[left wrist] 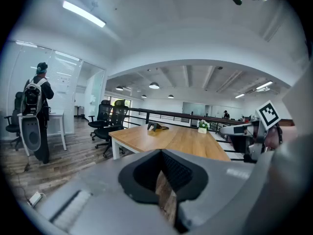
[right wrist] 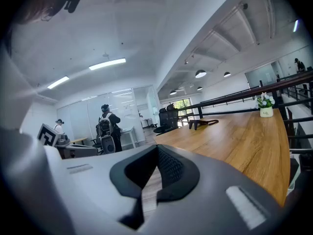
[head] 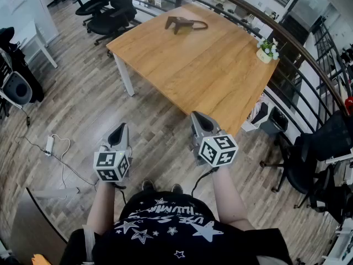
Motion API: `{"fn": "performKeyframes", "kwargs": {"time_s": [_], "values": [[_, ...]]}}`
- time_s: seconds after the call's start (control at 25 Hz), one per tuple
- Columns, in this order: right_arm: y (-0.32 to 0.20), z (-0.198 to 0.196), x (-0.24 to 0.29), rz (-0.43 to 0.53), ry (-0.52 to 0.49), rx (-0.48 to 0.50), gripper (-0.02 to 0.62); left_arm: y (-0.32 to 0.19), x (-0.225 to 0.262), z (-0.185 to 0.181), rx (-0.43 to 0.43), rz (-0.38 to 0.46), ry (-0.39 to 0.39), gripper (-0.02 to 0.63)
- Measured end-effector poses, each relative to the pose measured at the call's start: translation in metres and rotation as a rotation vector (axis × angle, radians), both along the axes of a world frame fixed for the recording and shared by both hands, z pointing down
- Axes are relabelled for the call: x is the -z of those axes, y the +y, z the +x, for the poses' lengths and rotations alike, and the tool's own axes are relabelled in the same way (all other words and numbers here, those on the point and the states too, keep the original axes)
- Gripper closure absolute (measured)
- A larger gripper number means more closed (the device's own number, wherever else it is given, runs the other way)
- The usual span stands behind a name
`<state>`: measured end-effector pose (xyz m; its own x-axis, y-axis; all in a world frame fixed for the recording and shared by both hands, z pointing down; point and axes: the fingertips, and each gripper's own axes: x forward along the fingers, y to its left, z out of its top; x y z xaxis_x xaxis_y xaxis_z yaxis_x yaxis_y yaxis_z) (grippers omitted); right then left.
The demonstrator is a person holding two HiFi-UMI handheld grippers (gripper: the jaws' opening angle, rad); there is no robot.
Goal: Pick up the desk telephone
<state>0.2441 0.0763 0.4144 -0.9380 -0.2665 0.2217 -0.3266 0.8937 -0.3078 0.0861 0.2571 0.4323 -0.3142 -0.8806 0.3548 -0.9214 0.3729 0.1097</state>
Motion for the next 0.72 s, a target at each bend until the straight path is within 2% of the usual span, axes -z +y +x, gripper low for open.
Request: {"fn": "performKeyframes", "kwargs": {"time_s": [0.44,0.72], "values": [[0.008,-0.010,0.003,0.022,0.017,0.005,0.595,0.002,-0.003,-0.006,-0.019,0.003,0.020,0.603],[0.021,-0.029,0.004,0.034,0.033,0.000,0.595,0.023,-0.013,-0.022,-0.020,-0.007,0.047,0.603]]}}
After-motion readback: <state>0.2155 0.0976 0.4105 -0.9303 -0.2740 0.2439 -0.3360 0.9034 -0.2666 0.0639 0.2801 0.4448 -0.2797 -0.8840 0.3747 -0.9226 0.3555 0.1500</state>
